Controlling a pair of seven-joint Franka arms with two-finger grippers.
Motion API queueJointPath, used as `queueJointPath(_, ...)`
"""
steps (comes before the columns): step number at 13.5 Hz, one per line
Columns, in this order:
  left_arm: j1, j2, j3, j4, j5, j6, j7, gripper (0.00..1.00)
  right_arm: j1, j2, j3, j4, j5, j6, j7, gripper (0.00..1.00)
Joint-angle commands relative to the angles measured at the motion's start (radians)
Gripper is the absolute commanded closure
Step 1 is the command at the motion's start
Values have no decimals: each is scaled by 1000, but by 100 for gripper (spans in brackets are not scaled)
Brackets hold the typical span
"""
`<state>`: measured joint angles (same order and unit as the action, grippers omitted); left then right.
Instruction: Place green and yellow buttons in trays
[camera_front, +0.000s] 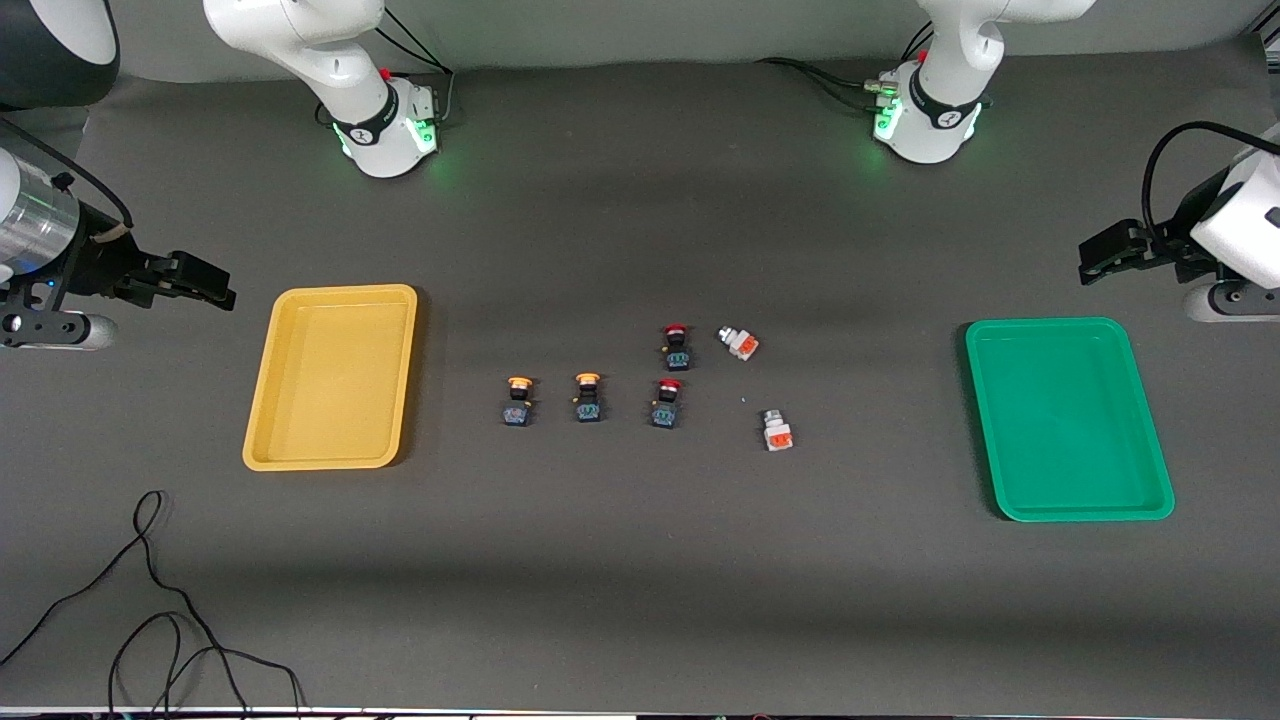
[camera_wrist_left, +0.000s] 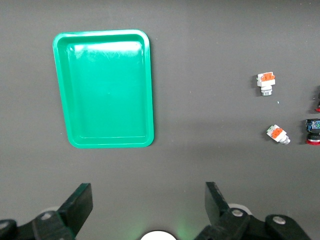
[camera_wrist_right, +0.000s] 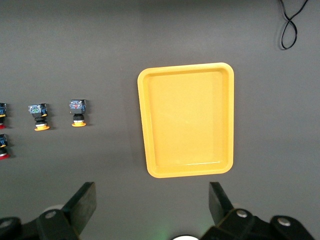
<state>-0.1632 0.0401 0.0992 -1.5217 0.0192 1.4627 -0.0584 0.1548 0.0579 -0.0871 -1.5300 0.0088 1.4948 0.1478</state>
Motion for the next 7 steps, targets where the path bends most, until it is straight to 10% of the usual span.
queueJointPath(1,2,-9,2,1,-9,-6,-18,0,9,4,-5,7,-16,-18,6,0)
queueJointPath(7,-5,-14,0,5,-10,19,-85,0,9,8,-5,14,-15,-18,7,0)
